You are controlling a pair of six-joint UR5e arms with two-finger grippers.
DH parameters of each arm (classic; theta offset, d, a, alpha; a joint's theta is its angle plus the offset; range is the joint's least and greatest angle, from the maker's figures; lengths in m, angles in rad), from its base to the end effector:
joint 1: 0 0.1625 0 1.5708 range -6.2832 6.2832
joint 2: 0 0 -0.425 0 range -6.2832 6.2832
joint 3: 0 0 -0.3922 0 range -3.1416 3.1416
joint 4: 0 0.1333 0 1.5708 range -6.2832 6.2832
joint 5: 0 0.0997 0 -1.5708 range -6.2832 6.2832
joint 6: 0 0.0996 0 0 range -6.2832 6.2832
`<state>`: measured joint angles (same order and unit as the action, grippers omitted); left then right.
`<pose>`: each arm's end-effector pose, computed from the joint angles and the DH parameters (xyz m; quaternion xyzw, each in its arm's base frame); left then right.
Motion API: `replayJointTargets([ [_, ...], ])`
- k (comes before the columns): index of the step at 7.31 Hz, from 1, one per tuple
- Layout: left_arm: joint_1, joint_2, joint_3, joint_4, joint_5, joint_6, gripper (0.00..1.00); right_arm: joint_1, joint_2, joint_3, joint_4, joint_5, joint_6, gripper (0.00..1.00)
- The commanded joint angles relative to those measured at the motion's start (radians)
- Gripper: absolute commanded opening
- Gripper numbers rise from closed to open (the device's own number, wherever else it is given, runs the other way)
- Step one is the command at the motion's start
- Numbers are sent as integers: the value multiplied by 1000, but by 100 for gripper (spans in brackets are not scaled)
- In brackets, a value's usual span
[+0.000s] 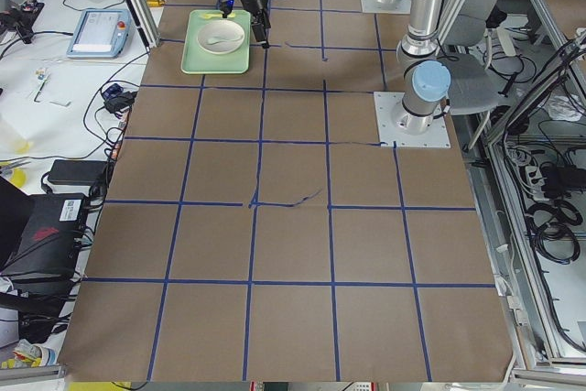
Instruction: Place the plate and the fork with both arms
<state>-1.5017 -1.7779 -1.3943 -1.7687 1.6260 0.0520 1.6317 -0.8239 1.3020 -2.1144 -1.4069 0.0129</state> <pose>-0.0893 -0.5615 0.4470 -0.0053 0.9931 0.1154 0.0205 0.1945 -0.7324 0.2024 -0.0266 0.9958 -0.0296 0.0830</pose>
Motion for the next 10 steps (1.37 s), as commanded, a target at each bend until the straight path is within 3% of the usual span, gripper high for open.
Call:
replayJointTargets([
  [1, 0, 0, 0, 0, 0, 0, 100, 0, -56, 19, 19, -9, 8, 100],
  [2, 0, 0, 3, 2, -2, -3, 100, 0, -122, 54, 112, -30, 10, 100],
  [3, -3, -1, 5, 2, -2, -3, 100, 0, -226, 83, 158, -117, 4, 100],
  [4, -6, 0, 5, 6, -2, -1, 100, 0, -327, 100, 306, -165, -10, 100],
  [5, -8, -3, 1, 38, -43, -1, 100, 0, -384, 99, 357, -188, -10, 100],
  [7, -9, -15, -3, 58, -77, -55, 100, 10, -472, 82, 408, -170, -1, 100],
  [10, -104, 2, -23, 115, -67, -119, 100, 11, -569, 80, 592, -113, 1, 100],
])
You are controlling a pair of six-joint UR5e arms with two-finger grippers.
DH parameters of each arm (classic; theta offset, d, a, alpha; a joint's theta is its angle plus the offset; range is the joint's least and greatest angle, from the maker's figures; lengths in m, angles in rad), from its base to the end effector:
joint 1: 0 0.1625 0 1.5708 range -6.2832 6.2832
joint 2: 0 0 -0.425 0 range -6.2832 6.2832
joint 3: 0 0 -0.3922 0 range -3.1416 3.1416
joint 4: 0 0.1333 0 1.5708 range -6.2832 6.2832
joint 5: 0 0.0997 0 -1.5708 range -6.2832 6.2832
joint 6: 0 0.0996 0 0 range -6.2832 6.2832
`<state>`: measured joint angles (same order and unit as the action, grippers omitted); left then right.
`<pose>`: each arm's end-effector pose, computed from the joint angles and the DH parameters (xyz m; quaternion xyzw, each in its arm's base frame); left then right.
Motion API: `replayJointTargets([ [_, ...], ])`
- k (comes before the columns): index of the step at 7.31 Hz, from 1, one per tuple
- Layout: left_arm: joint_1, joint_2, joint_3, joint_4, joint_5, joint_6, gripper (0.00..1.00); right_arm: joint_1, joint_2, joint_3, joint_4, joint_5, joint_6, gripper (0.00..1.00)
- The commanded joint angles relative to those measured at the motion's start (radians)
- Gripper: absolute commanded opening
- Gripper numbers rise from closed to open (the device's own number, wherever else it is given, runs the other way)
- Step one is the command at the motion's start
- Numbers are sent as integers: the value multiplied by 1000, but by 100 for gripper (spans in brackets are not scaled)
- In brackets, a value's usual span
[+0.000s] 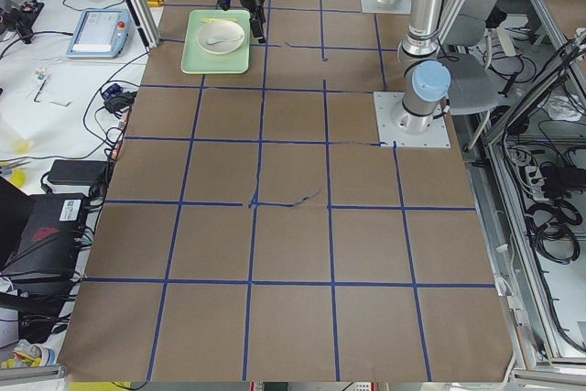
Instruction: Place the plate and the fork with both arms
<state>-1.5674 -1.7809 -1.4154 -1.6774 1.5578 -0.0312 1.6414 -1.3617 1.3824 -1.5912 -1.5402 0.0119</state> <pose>-0.1327 -0.5631 0.4424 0.0178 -0.9966 -0.0807 0.0054 0.1769 -0.5689 0.4705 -0.0293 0.9995 0.0008 0.0153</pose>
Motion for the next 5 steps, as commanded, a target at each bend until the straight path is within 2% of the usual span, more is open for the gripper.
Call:
replayJointTargets([
  [1, -40, 12, 6, 24, -10, -36, 100, 1, -40, 1, 100, 23, 3, 100],
  [5, -31, 43, -3, 22, 5, -26, 100, 1, -30, 17, 105, 11, 5, 100],
])
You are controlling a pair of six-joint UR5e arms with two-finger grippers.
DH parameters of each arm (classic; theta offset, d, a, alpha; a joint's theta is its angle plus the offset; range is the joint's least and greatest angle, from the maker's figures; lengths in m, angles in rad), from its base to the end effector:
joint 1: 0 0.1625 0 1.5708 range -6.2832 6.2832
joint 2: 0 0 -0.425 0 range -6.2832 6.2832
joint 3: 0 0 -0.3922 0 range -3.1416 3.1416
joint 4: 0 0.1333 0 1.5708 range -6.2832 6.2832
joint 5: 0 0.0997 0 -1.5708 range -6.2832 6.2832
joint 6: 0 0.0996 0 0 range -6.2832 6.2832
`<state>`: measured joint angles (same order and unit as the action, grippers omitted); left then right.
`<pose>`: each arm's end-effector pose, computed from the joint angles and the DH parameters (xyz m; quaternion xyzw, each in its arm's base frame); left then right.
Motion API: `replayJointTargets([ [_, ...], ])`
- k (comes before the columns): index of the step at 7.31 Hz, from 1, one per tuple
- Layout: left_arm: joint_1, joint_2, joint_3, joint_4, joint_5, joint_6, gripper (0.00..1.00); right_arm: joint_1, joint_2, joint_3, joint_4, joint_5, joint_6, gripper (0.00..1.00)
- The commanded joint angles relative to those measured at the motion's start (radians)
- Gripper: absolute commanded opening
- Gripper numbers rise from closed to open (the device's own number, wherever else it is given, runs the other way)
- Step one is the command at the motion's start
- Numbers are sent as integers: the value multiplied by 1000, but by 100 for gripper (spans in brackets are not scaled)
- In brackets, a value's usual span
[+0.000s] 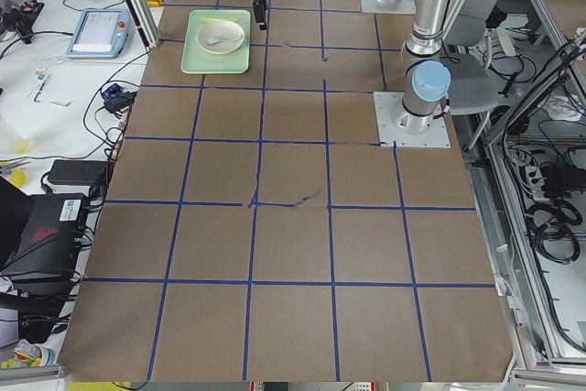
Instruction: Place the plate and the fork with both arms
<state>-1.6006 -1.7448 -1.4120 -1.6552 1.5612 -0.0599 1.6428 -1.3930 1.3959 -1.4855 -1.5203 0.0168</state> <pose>-0.1507 -0.5508 0.4661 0.0153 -0.9986 -0.0500 0.0026 0.1781 -0.5465 0.4718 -0.0264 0.9984 0.0451 0.0232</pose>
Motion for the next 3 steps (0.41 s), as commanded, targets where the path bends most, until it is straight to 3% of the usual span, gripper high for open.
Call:
replayJointTargets([
  [1, 1, 11, -10, -3, 2, 3, 100, 0, 2, 5, 1, -11, 2, 100],
  [3, -1, 11, -13, -3, 0, 3, 100, 0, 3, 6, 7, -14, 2, 100],
])
